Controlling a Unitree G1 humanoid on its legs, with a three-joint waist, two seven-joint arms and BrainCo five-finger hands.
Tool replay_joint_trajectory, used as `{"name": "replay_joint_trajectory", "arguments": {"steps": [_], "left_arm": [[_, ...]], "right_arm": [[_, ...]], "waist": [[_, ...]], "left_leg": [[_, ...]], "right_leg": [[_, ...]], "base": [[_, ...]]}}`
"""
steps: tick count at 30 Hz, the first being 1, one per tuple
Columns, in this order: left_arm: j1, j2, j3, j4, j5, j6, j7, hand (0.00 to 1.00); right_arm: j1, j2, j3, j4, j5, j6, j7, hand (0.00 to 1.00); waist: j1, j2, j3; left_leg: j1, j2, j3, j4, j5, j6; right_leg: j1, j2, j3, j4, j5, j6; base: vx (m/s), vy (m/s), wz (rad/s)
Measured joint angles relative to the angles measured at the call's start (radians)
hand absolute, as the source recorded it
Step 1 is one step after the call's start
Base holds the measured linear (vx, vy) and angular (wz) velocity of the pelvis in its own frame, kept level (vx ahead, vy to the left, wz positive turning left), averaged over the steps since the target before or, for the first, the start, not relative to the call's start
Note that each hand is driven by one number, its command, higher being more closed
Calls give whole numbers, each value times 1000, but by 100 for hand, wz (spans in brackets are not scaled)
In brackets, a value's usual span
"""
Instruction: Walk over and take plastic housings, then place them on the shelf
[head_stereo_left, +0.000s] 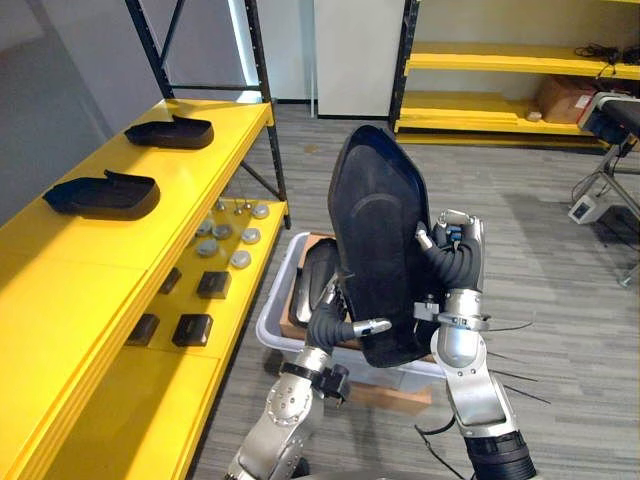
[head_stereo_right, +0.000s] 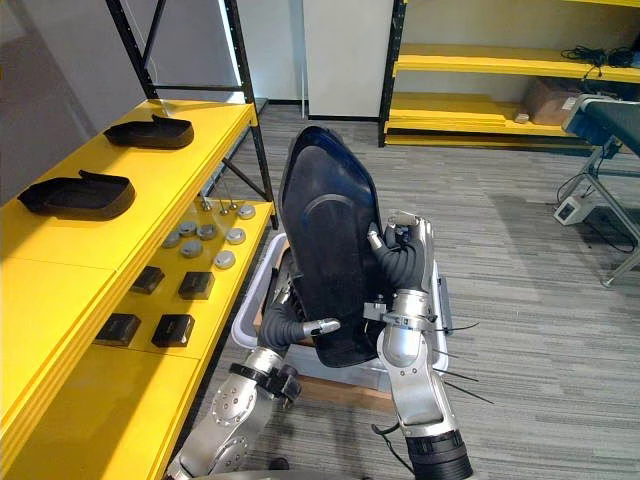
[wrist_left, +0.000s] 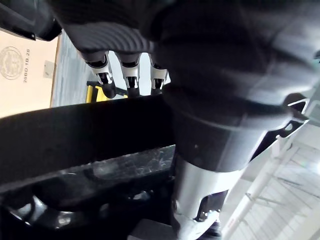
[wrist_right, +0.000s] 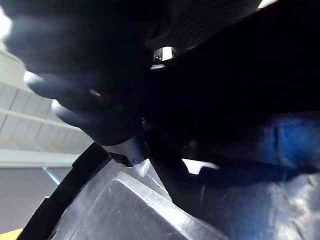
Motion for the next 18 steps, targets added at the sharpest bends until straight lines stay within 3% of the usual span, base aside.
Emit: {"name": "replay_joint_trajectory", "arguments": {"steps": [1, 8, 9, 13, 18], "left_arm": [[0, 0, 0, 1, 11, 0, 0, 100], [-17, 18, -5, 40, 48, 3, 7, 100], [-18, 18, -4, 43, 47, 3, 13, 100], [-19, 18, 11, 56, 47, 3, 68, 100], [-20, 17, 27, 84, 60, 3, 79, 100]], "right_arm": [[0, 0, 3, 1, 1, 0, 5, 100], [-3, -4, 27, 24, 21, -2, 13, 100], [-10, -4, 28, 34, 22, -3, 13, 0], [-13, -5, 56, 39, 29, -5, 9, 0], [-12, -4, 66, 55, 59, -5, 10, 0]], "waist": [[0, 0, 0], [0, -4, -4], [0, -5, -6], [-1, -9, -13], [0, -16, -18]], "left_leg": [[0, 0, 0, 0, 0, 0], [1, 1, 2, 0, 0, 0], [1, 0, 2, 0, 0, 0], [1, 2, 3, 0, 0, 0], [1, 2, 3, 0, 0, 0]], "right_leg": [[0, 0, 0, 0, 0, 0], [0, 0, 1, -1, 1, -1], [0, 0, 1, -1, 1, -1], [1, 2, 2, -6, 3, -3], [2, 2, 2, -9, 4, -3]], "base": [[0, 0, 0], [0, 0, 0], [0, 0, 0], [0, 0, 0], [0, 0, 0]]}}
